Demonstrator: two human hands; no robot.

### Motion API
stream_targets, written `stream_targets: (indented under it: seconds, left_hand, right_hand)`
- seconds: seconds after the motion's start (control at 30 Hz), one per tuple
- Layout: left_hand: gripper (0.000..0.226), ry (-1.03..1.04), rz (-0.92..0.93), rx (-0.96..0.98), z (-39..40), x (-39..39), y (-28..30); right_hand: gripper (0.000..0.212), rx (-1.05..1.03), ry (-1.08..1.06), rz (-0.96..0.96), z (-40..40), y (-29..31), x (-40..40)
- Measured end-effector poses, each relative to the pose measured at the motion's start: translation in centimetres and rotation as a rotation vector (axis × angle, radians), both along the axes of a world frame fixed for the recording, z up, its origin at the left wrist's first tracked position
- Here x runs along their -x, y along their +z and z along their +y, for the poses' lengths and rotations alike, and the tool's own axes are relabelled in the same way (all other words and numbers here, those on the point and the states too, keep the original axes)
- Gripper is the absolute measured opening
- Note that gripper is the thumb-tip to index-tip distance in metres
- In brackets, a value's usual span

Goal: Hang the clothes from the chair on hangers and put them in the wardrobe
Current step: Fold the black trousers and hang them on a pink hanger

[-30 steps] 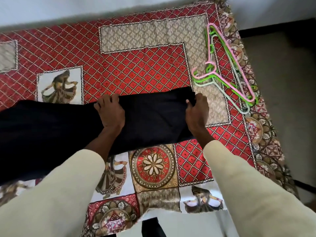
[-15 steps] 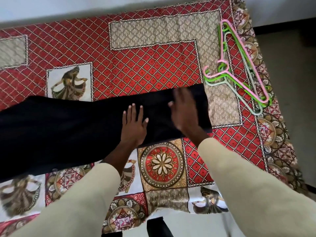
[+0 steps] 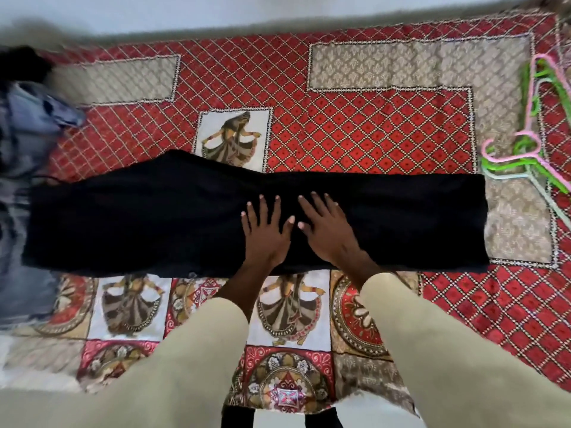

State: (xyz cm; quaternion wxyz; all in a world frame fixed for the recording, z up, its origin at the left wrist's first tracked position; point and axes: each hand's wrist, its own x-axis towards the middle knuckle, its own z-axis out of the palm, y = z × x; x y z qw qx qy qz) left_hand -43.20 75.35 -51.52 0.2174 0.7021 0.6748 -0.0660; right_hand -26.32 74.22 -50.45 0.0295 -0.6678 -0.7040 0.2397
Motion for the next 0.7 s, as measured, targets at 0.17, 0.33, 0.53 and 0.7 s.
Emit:
stream_targets:
  seconds: [0.17,0.33,0.53,0.7]
  left_hand:
    - [0.065,0.065,0.058,-0.085,2.2,11.5,-0.2]
    - [0.061,0.161,0.103,0.010,7.0,22.8,-0.1]
    - [0.059,0.049,0.040,-0.042,9.0,25.3,-1.5]
    - [0.059,0.034,0.094,-0.158,8.5,25.3,-2.7]
  right_hand:
    - [0.059,0.136,-0.131,-0.104,2.3,-2.8,1.9]
    - [0.031,-0.156,-0.287,-0.204,6.6,0.6,7.7]
    - [0.029,-0.155,-0.193,-0.153,9.7,-1.5,13.6]
    - [0.053,-0.184,-0.625,-0.240,9.7,-2.2,14.6]
